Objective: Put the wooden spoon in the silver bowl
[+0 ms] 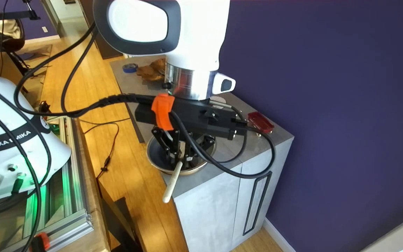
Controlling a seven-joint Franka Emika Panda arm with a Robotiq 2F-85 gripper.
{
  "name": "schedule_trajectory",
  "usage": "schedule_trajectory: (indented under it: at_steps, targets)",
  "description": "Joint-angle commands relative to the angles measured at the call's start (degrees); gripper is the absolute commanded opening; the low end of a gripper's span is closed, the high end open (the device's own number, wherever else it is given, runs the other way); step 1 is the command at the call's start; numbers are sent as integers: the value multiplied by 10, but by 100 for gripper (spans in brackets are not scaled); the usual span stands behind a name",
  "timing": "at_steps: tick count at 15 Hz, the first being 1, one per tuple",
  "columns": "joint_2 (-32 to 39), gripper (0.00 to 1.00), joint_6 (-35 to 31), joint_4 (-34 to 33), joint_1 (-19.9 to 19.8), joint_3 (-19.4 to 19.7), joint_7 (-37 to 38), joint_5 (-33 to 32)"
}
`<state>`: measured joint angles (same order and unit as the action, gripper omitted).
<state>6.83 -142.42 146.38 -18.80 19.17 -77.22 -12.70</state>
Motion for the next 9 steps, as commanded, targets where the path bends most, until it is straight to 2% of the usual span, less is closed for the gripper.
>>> schedule_trajectory:
  at_steps: [1,3,6,7,8,9]
  targets:
    - [4,7,11,-7,-8,-10,-8,27]
    - [-5,0,20,-2,-9,-18,-30,55]
    - [-13,0,40,-1,-10,-26,-56,93]
    - [-17,26,54,-2,-10,-27,-63,104]
    - [-26,27,73,-2,-10,-29,-77,120]
    - [-49,33,104,3,-12,-31,-101,146]
